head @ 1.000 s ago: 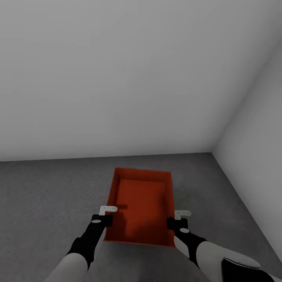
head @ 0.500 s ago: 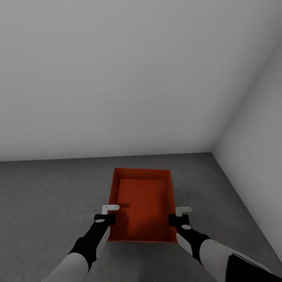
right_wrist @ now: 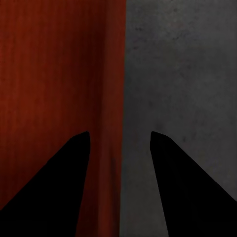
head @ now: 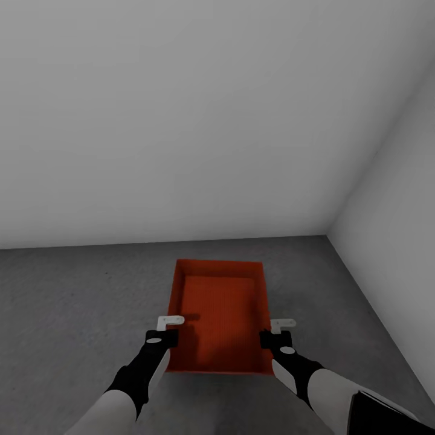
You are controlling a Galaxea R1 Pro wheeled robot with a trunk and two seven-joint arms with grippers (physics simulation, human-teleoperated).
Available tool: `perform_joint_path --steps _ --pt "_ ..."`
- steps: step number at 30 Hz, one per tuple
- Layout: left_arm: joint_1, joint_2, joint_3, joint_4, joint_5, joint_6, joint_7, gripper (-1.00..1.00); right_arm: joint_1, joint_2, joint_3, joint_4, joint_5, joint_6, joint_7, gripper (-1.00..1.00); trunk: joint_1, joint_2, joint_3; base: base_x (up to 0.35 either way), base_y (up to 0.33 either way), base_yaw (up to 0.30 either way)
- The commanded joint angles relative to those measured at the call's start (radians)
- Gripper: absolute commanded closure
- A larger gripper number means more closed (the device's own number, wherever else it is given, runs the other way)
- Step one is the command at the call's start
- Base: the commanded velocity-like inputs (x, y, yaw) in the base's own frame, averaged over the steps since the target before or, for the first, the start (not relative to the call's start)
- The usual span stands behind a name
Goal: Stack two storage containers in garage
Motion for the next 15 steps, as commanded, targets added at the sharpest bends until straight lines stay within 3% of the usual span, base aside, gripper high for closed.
perform_joint_path --steps 1,15 --pt "0.000 0.002 0.020 -0.002 -0.022 0.011 0.011 1.00 -0.001 -0.040 -0.013 0.029 0.001 -0.005 -0.012 1.00 0.000 0.000 -0.001 0.000 0.000 0.000" --pt "0.000 0.002 0.020 -0.002 -0.022 0.011 0.011 1.00 -0.001 -0.040 -0.013 0.028 0.001 -0.006 -0.012 1.00 0.000 0.000 -0.001 0.000 0.000 0.000"
